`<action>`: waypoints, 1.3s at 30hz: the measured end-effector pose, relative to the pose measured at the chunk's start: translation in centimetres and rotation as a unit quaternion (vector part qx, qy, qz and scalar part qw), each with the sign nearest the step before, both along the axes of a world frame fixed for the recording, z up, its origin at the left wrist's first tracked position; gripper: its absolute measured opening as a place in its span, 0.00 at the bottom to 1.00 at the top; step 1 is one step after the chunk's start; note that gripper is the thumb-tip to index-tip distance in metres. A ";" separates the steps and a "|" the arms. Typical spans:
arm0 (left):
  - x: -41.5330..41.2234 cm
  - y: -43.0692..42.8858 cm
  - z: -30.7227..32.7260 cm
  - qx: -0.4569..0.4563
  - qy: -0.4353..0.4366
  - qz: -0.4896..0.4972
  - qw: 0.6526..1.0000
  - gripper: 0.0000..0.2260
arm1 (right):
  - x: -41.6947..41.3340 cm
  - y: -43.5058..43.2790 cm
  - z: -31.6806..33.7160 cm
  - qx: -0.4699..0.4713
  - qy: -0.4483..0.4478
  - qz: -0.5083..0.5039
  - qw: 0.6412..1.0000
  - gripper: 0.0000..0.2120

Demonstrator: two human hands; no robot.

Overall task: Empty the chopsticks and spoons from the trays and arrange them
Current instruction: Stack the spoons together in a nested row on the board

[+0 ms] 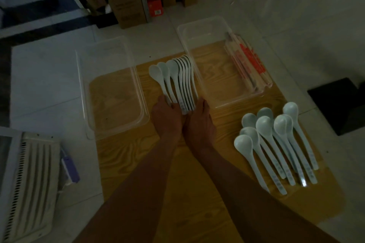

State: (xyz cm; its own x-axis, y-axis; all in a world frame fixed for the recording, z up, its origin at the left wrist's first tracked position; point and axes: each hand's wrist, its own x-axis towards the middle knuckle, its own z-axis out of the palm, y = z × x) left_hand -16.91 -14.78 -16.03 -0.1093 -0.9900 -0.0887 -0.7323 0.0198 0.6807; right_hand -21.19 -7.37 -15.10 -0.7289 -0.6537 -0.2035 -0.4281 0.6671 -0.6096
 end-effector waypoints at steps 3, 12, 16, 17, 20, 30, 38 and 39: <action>-0.5 -0.9 -0.3 0.010 -0.012 -0.009 1.000 0.06 | -0.5 -1.1 -0.3 0.000 0.014 0.004 1.000 0.33; -0.7 -0.8 -0.2 0.020 -0.005 -0.024 0.999 0.17 | -1.0 -1.8 -0.8 0.007 0.034 0.015 0.999 0.30; -0.3 -0.6 -0.3 0.025 0.021 -0.038 0.999 0.17 | -1.0 -1.6 -1.0 -0.001 0.044 0.029 0.999 0.27; -0.2 -0.6 -0.3 0.029 0.027 -0.040 0.998 0.17 | -1.0 -1.6 -0.9 0.000 0.045 0.029 0.999 0.26; -0.1 -0.6 -0.2 0.032 0.035 -0.049 0.998 0.18 | -1.1 -1.5 -0.8 0.004 0.038 0.031 0.999 0.26; 0.2 -0.8 -0.3 0.050 0.040 -0.057 0.996 0.18 | -0.9 -0.5 -0.9 -0.018 0.013 0.020 1.000 0.28; 0.5 -0.2 -0.2 0.057 0.053 -0.050 0.996 0.16 | -0.8 1.4 -1.1 -0.026 0.010 0.022 0.999 0.25; 0.6 0.0 -0.3 0.060 0.053 -0.050 0.996 0.16 | -0.7 1.7 -1.1 -0.029 0.014 0.026 0.999 0.25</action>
State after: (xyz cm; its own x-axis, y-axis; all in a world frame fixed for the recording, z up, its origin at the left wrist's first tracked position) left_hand -16.32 -14.83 -16.31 -0.2220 -0.9566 -0.1886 -0.6547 0.0029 0.7559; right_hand -21.93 -5.72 -16.16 -0.6990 -0.7003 -0.1447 -0.4779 0.6080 -0.6340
